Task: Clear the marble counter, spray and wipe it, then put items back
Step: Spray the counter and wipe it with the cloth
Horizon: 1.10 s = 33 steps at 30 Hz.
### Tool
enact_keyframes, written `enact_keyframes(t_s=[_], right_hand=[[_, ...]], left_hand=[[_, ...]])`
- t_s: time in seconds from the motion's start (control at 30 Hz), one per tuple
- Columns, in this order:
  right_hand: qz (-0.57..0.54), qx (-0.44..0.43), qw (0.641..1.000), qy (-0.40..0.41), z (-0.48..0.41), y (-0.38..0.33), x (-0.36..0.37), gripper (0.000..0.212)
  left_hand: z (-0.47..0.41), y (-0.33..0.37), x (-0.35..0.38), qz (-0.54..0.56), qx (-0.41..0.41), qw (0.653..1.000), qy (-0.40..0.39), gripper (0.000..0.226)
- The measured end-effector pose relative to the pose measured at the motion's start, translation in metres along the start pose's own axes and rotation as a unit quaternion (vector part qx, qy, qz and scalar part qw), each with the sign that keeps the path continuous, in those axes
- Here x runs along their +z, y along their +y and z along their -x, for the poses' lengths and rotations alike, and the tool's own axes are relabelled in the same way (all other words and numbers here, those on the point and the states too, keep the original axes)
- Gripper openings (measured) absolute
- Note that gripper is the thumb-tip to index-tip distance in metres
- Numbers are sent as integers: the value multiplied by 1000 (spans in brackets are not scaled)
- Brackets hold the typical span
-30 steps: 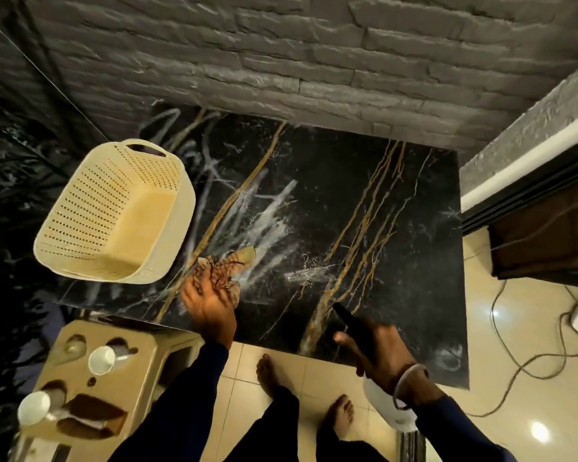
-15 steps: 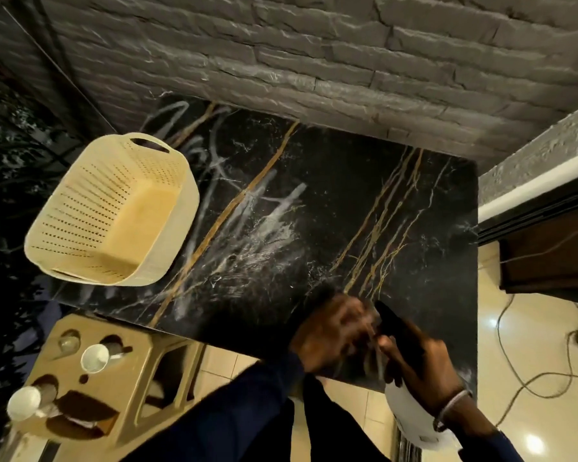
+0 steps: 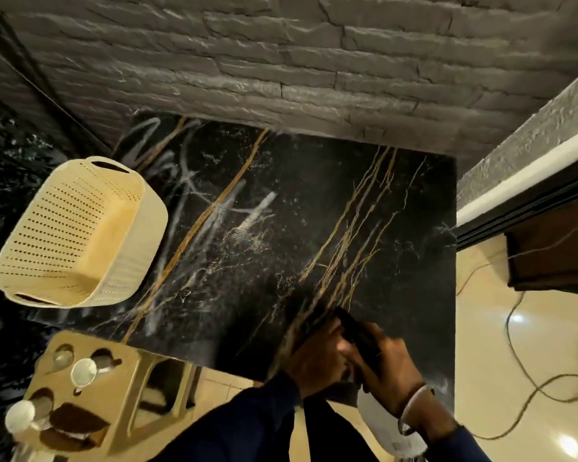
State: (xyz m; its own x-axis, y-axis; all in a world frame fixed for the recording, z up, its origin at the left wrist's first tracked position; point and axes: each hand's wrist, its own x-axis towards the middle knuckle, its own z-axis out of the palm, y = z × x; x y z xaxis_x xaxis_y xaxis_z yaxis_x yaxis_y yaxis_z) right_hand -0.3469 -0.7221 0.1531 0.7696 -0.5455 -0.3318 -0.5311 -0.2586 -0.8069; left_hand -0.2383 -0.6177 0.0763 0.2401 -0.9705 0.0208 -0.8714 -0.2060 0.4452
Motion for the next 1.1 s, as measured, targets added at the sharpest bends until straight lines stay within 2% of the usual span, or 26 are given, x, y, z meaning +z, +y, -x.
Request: enact_keyframes(t_s=[0.03, 0.07, 0.13, 0.17, 0.23, 0.3, 0.33, 0.37, 0.43, 0.5, 0.53, 0.57, 0.6, 0.63, 0.67, 0.7, 0.77, 0.8, 0.87, 0.93, 0.97, 1.0, 1.07, 1.1], right_hand=[[3, -9, 1000, -6, -5, 1, -3, 56], [7, -17, 1000, -14, -11, 1, -6, 58], [10, -17, 999, -34, -22, -3, -8, 60], [13, -16, 999, -45, -28, -4, -7, 58], [25, -26, 998, -60, -41, -11, -5, 57], [51, -38, 996, -70, -55, -19, -1, 60], [68, -49, 994, -71, -61, -22, 1, 60], [79, -60, 993, -69, -66, -24, 4, 59], [94, -81, 990, -59, -75, -26, 8, 58], [101, -93, 990, -39, -81, -30, 7, 60], [92, -86, 992, -26, -85, -35, 6, 59], [83, -76, 994, -16, -90, -39, 4, 58], [77, -71, 994, -10, -93, -43, 3, 57], [71, -74, 995, -4, -97, -47, 3, 57], [72, -75, 995, -7, -104, -52, 6, 58], [73, -74, 994, -15, -110, -57, 9, 60], [85, -72, 993, -37, -124, -69, 18, 69], [88, -73, 992, -45, -130, -75, 22, 74], [101, -78, 990, -55, -145, -85, 30, 76], [102, -80, 990, -49, -156, -93, 34, 70], [88, -74, 992, -44, -161, -97, 33, 70], [73, -64, 995, -36, -166, -100, 31, 72], [56, -41, 997, -18, -176, -105, 25, 74], [58, -37, 998, -16, -179, -107, 21, 76]], left_hand=[[-7, -17, 3, -25, 25, 999, 30, 40], [-14, -42, 3, -12, -2, 999, 32, 34], [-20, -99, -12, -4, -121, 985, 125, 32], [-20, -129, -22, 4, -221, 963, 153, 35], [-15, -178, -33, -20, -438, 876, 200, 50], [-23, -183, -29, -38, -544, 807, 226, 56], [-30, -170, -22, -36, -559, 792, 242, 53], [-39, -145, -16, -29, -535, 807, 248, 47], [-50, -89, 9, 3, -407, 888, 215, 34], [-53, -54, 29, 70, -265, 959, 73, 38], [-54, -55, 31, 92, -200, 975, 20, 45], [-56, -68, 30, 103, -149, 983, -1, 47], [-57, -93, 24, 79, -112, 990, 20, 45], [-61, -120, 10, 47, -125, 990, 42, 39], [-65, -152, -6, 12, -171, 982, 83, 36], [-68, -185, -21, -13, -246, 958, 145, 40], [-71, -239, -55, -55, -391, 888, 237, 57], [-75, -251, -59, -67, -444, 857, 253, 62], [-88, -236, -58, -31, -486, 840, 240, 54], [-92, -197, -42, -11, -419, 877, 234, 37], [-91, -173, -36, -2, -357, 910, 209, 34], [-89, -153, -29, 32, -291, 943, 158, 34], [-84, -133, -26, 130, -178, 975, 39, 35], [-87, -134, -27, 121, -90, 988, 14, 36]])
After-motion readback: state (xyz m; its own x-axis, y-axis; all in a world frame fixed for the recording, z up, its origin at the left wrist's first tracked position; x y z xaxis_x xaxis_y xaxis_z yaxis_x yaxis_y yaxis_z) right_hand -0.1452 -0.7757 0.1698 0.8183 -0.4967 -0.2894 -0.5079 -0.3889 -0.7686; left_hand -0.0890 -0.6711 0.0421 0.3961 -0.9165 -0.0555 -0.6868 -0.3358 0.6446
